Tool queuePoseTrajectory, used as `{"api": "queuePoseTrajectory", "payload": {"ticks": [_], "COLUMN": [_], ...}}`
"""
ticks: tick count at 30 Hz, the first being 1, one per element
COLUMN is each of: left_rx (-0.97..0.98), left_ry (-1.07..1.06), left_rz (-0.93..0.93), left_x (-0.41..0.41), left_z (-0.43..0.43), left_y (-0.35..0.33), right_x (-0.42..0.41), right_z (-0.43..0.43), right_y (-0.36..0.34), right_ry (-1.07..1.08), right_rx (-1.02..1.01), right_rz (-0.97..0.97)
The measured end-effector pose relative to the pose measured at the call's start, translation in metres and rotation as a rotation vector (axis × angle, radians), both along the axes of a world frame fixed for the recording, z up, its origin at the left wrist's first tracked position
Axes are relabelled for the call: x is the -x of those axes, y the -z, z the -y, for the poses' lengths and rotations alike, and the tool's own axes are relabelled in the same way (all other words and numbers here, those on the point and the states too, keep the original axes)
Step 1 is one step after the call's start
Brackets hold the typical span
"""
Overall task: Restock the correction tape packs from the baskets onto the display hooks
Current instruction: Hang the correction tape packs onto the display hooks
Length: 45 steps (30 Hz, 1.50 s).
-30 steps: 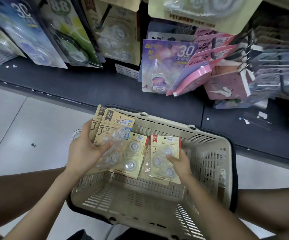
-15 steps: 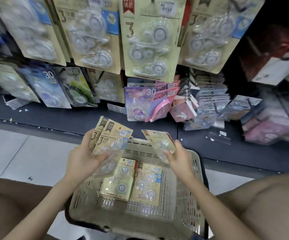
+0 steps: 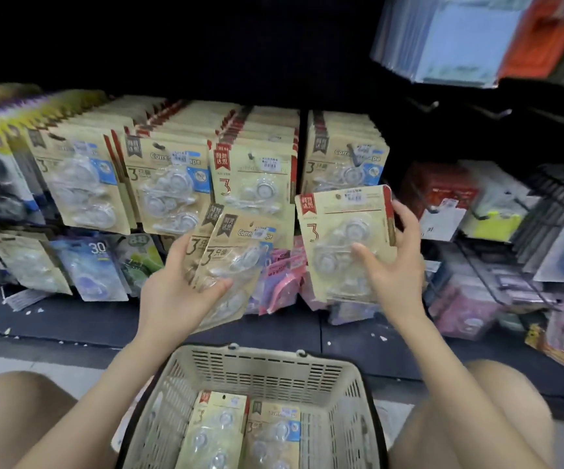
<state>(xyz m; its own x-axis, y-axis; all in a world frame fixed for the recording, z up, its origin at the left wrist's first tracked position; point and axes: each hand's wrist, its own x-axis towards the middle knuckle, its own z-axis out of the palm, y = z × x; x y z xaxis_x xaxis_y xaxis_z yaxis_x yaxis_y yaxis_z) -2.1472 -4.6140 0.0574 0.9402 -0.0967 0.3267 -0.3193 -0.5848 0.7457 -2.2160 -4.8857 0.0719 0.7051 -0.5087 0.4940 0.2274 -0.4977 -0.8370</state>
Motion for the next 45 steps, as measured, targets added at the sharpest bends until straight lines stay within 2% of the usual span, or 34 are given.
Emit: {"api": "queuePoseTrajectory", "payload": {"ticks": [5,11,26,37,42,45], "left_rx": [0.213,0.365,0.378,0.443,0.421,0.439], "left_ry": [0.028,0.080,0.099,0.080,0.116,0.145], "left_rz": [0.056,0.067,0.067,0.020,0.030,-0.016], "left_x": [-0.010,-0.020,-0.041,-0.044,-0.045,-0.045], "left_z": [0.015,0.032,0.045,0.049,0.053,0.049], "left_y": [-0.032,-0.054,-0.072,-0.076,-0.074,-0.074], "right_x": [-0.014,-0.035,-0.069,-0.126,-0.112,-0.087], "right_z": [0.021,0.034,0.041,0.038,0.038,0.022], "right_y": [-0.028,-0.027,-0.017,-0.009,0.007,0.011], "right_ry": [0.011,-0.012,0.028,0.146,0.291,0.294], "right_rx": [-0.107,-0.219,-0.369,-0.291,-0.219,-0.163], "right_rz": [0.106,0.075,0.009,-0.026,-0.264,-0.291]}}
